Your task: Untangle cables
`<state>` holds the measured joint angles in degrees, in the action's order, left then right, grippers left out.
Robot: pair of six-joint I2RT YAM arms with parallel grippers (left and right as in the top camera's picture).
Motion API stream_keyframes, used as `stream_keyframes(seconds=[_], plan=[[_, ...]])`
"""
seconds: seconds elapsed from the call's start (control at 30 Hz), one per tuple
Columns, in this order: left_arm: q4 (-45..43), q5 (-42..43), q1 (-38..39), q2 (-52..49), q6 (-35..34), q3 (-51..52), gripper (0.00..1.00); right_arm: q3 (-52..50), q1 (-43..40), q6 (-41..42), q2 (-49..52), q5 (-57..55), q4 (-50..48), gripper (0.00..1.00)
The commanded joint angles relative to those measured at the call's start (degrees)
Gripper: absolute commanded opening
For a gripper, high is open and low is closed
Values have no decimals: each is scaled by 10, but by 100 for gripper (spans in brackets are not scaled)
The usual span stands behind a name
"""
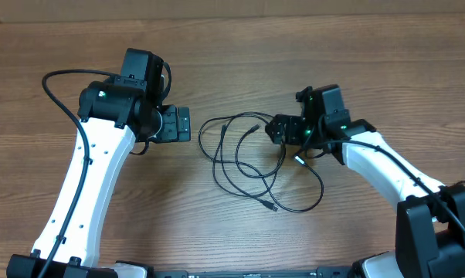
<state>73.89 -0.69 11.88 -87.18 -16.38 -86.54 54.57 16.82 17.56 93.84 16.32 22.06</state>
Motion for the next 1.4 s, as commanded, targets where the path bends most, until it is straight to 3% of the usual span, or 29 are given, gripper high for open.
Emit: stream_keyframes(seconds=[0.0, 0.17, 0.3, 0.4, 0.7, 0.77, 0.8, 0.83, 0.87, 1.03, 1.17, 1.37], plan=[[0, 3, -3, 3, -6, 2, 100, -14, 16, 2, 3, 3, -28, 100], [0, 3, -2, 3, -6, 2, 100, -32, 20, 2, 45, 3, -66, 100], [0, 3, -2, 3, -6, 2, 100, -32, 20, 2, 98, 3, -77, 73], [0, 2, -2, 3, -6, 2, 100, -32, 20, 2, 104, -2, -82, 61], [0, 2, -2, 3, -6, 2, 100, -4, -8, 0, 104, -47, -108, 66], [0, 3, -2, 3, -6, 2, 100, 3, -9, 0, 104, -47, -106, 54], [0, 3, -2, 3, -6, 2, 100, 7, -9, -3, 104, -47, -104, 22], [0, 2, -2, 3, -6, 2, 100, 9, -9, -2, 104, -47, -102, 8], [0, 3, -2, 3, -6, 2, 100, 11, -7, -2, 104, -42, -97, 4], [0, 3, -2, 3, -6, 2, 100, 12, 0, -16, 104, -21, -68, 4], [0, 2, -2, 3, -6, 2, 100, 46, 2, -17, 80, -6, 15, 4], [0, 2, -2, 3, -6, 2, 100, 286, 2, -119, -61, -28, 272, 4]])
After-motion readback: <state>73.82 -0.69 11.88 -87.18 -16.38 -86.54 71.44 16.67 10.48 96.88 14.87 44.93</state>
